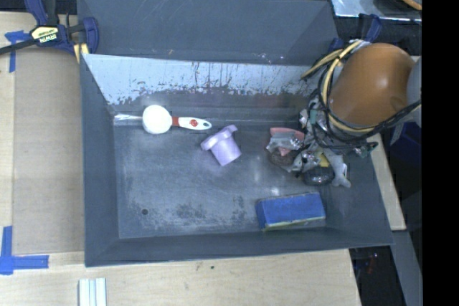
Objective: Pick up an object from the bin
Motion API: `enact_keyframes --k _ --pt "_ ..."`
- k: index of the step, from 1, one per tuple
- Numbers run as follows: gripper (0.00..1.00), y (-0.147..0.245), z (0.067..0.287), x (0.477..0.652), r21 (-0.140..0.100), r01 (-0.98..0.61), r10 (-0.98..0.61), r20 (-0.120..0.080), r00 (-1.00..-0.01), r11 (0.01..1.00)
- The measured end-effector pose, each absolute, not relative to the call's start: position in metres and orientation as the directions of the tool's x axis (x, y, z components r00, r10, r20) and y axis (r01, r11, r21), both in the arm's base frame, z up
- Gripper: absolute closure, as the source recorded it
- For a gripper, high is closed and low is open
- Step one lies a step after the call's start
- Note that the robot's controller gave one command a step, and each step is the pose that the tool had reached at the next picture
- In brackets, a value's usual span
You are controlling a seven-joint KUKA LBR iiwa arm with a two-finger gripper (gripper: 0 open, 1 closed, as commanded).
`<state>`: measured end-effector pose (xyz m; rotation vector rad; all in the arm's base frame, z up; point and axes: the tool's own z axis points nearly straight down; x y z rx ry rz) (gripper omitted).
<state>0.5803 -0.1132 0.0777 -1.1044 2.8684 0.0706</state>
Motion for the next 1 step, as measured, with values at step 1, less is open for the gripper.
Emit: enact_keyframes --k 1 --pt "1.00 -0.1054 0.0777 0.5843 0.011 -0.670 -0.668 -0.062 -0.741 0.742"
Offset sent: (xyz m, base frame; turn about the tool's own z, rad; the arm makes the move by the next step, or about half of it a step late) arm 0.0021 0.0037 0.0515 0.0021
